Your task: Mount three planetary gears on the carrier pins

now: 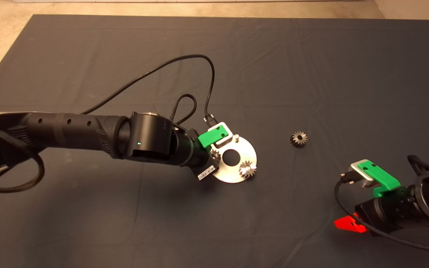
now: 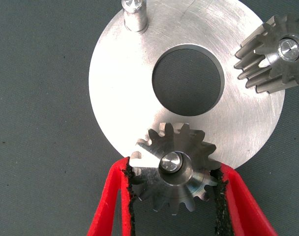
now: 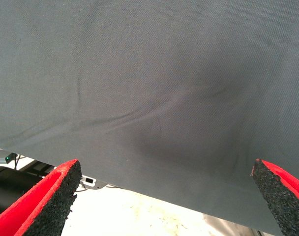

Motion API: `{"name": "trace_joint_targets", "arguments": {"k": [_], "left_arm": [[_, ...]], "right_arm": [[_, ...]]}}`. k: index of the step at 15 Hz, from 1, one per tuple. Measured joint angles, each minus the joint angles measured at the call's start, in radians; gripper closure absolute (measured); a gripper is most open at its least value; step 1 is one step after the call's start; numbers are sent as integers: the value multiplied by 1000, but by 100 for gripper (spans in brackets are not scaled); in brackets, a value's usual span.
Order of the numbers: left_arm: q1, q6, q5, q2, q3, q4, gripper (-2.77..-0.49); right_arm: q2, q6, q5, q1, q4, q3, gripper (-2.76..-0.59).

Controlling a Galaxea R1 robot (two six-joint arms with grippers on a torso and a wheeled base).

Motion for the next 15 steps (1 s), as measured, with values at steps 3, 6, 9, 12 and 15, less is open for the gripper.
{"name": "trace_joint_targets", "arguments": {"k": [3, 6, 9, 12, 15], "left_arm": [[0, 0, 0, 0, 0, 0, -81], [0, 0, -1, -2, 0, 0, -91], [0, 0, -1, -2, 0, 0, -91], [0, 0, -1, -2, 0, 0, -91], [0, 0, -1, -2, 0, 0, -94]], "right_arm": [[0, 0, 0, 0, 0, 0, -260], [0, 0, 0, 0, 0, 0, -260], [0, 0, 0, 0, 0, 0, -260], [0, 0, 0, 0, 0, 0, -260], [0, -1, 0, 0, 0, 0, -260]]}}
